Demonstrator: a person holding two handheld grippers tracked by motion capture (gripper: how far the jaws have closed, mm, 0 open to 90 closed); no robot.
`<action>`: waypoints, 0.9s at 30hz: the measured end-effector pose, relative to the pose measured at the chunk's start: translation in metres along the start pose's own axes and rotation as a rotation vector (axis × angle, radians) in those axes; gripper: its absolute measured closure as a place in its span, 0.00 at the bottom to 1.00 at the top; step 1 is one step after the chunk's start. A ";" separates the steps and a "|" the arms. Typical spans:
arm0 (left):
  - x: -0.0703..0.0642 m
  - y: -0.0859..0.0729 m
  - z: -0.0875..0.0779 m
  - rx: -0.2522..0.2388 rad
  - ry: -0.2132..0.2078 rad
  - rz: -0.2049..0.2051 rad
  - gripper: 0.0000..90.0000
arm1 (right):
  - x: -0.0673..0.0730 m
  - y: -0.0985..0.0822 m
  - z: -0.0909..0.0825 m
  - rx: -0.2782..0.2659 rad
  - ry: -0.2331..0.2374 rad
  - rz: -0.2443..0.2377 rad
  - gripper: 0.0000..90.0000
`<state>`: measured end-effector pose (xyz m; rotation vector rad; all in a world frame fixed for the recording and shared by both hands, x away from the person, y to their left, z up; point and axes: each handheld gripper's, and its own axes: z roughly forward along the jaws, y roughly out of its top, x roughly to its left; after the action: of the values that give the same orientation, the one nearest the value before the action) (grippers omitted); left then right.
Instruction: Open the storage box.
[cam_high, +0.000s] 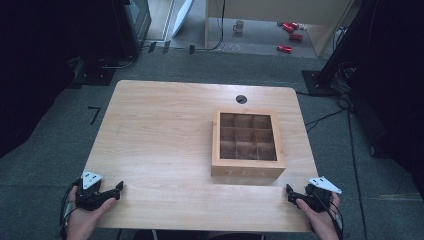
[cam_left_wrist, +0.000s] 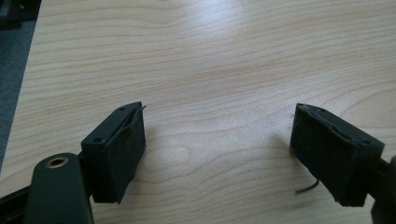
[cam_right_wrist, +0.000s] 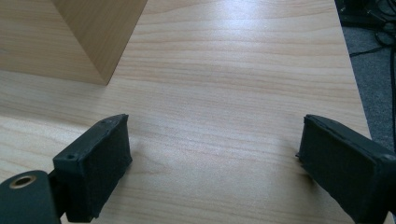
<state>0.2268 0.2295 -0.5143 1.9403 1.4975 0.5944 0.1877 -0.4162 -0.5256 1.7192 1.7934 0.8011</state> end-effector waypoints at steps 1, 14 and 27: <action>0.001 0.001 0.000 0.002 -0.005 -0.010 0.21 | 0.000 0.000 0.000 0.000 0.000 0.000 0.10; -0.024 0.024 -0.013 -0.092 -0.048 -0.004 0.20 | 0.000 0.000 0.000 0.001 0.001 0.000 0.10; -0.068 0.046 -0.011 -0.105 -0.162 0.061 0.21 | 0.000 0.000 0.000 0.000 0.000 0.000 0.10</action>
<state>0.2334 0.1580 -0.4728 1.9102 1.2862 0.5190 0.1878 -0.4163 -0.5256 1.7197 1.7938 0.8014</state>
